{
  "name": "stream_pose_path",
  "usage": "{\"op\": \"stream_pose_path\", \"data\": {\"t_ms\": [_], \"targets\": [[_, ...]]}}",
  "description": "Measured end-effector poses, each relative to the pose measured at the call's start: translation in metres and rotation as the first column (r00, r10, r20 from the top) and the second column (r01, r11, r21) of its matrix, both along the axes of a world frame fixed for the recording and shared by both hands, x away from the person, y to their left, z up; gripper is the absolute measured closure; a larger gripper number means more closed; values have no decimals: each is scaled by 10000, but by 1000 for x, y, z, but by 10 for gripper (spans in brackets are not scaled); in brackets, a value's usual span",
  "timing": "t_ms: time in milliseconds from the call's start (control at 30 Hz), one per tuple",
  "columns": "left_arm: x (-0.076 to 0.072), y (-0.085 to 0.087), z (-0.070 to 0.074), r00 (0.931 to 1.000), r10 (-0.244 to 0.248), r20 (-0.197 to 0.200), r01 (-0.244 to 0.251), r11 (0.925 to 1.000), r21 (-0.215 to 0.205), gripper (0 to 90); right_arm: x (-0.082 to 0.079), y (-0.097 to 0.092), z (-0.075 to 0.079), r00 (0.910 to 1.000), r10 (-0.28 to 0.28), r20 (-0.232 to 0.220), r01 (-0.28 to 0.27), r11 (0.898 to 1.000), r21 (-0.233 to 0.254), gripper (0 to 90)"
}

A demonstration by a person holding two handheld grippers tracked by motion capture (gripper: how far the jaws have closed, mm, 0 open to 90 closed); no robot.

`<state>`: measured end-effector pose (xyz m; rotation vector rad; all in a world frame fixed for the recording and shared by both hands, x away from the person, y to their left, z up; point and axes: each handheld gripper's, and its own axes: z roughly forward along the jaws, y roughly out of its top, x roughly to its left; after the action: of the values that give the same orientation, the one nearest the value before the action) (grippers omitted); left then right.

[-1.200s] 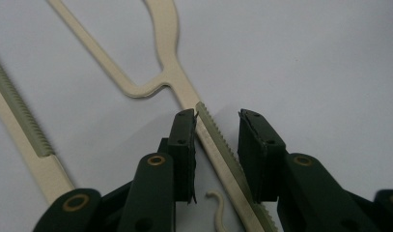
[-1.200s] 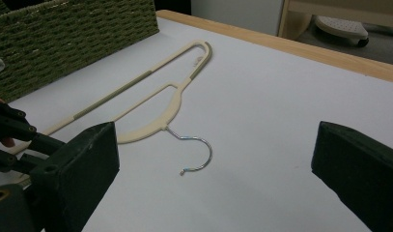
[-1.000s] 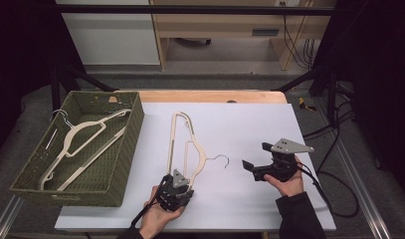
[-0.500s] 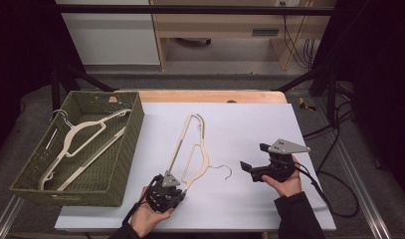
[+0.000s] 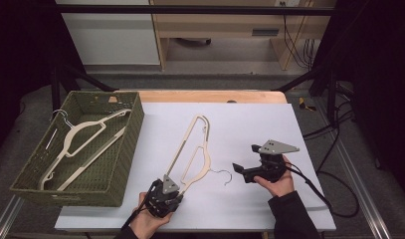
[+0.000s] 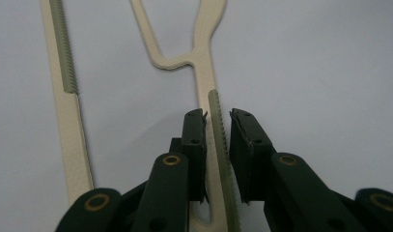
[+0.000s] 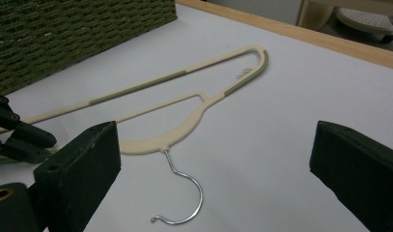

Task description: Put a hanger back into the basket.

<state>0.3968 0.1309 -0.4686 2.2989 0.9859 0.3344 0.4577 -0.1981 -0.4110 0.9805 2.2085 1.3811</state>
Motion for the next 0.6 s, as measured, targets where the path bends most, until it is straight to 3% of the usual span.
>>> {"op": "stream_pose_path", "data": {"t_ms": [233, 300, 367, 433, 500, 533, 600], "targets": [[4, 4, 1, 9992, -366, -135, 366, 9993, -17, 791, 8, 28, -4, 9984, 558, -56, -559, 9983, -185, 86], [7, 14, 3, 9982, -523, -283, 523, 9986, 10, 794, 13, 37, -8, 9975, 696, -93, -698, 9970, -336, 100], [9, 21, 4, 9973, -672, -290, 675, 9977, 97, 796, 18, 45, -13, 9959, 846, -308, -860, 9952, -468, 134], [11, 27, 3, 9974, -648, -313, 646, 9979, -95, 796, 22, 53, -19, 9950, 881, -471, -913, 9934, -690, 160], [12, 28, 3, 9968, -731, -315, 728, 9973, -95, 796, 23, 56, -22, 9936, 954, -597, -1000, 9917, -809, 177], [11, 27, 3, 9965, -796, -257, 798, 9968, 42, 796, 23, 62, -27, 9923, 993, -744, -1069, 9885, -1066, 229], [10, 26, 3, 9965, -823, -122, 825, 9965, 143, 796, 23, 66, -31, 9892, 1096, -970, -1203, 9864, -1123, 275]]}}
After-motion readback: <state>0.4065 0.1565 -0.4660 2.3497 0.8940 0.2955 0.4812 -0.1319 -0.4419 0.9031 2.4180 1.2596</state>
